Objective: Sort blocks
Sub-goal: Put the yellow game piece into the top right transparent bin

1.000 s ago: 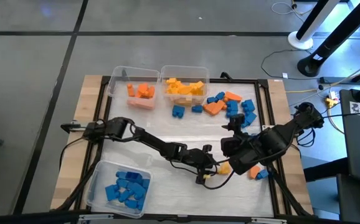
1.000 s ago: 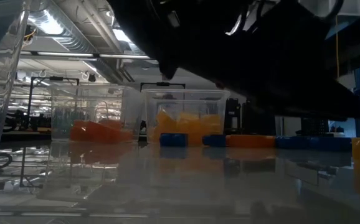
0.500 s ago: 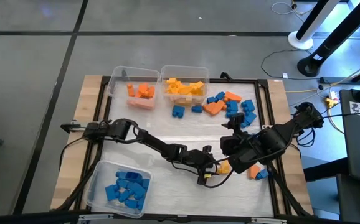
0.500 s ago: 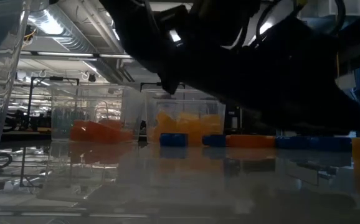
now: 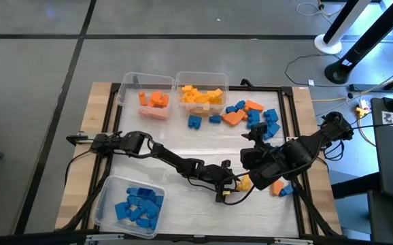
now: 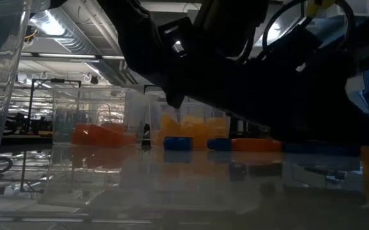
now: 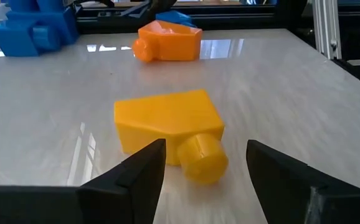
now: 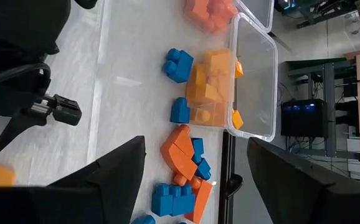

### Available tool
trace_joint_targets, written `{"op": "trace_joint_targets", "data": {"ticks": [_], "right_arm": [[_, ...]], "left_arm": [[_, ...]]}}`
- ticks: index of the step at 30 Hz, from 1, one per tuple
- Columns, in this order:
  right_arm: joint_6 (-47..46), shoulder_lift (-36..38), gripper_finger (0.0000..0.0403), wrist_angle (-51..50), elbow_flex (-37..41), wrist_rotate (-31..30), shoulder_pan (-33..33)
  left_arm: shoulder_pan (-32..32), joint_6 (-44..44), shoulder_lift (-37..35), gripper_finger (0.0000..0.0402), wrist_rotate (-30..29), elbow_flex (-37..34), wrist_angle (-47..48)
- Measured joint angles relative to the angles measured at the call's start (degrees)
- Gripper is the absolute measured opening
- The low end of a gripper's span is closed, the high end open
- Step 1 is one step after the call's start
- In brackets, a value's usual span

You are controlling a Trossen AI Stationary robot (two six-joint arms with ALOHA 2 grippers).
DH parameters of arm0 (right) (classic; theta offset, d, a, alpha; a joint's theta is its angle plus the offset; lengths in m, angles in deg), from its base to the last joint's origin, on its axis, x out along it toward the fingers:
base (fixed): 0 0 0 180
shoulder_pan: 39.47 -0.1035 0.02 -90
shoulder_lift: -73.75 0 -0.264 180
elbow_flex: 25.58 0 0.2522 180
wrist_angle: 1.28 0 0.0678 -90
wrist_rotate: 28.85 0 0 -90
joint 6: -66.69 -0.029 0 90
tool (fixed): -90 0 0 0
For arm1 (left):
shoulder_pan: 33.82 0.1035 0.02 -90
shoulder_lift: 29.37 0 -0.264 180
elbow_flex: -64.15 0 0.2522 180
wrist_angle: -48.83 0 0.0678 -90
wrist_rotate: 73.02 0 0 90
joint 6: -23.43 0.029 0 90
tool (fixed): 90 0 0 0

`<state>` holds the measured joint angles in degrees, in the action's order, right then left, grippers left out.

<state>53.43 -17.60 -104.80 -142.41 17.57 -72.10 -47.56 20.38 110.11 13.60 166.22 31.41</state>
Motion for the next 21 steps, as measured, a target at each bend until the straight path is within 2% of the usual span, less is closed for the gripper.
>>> {"op": "trace_joint_targets", "data": {"ticks": [9,16,21], "right_arm": [[0.00,0.00,0.0280,0.05,0.00,0.05,0.01],[0.02,0.00,0.0280,0.00,0.00,0.18,0.00],[0.04,0.00,0.0280,0.00,0.00,0.20,0.00]], "left_arm": [[-0.20,-1.05,4.75,0.0212,0.00,5.26,-0.69],[0.02,-1.05,4.81,0.0212,-0.02,5.44,-0.67],[0.00,-1.06,4.84,0.0211,-2.50,5.44,1.05]]}}
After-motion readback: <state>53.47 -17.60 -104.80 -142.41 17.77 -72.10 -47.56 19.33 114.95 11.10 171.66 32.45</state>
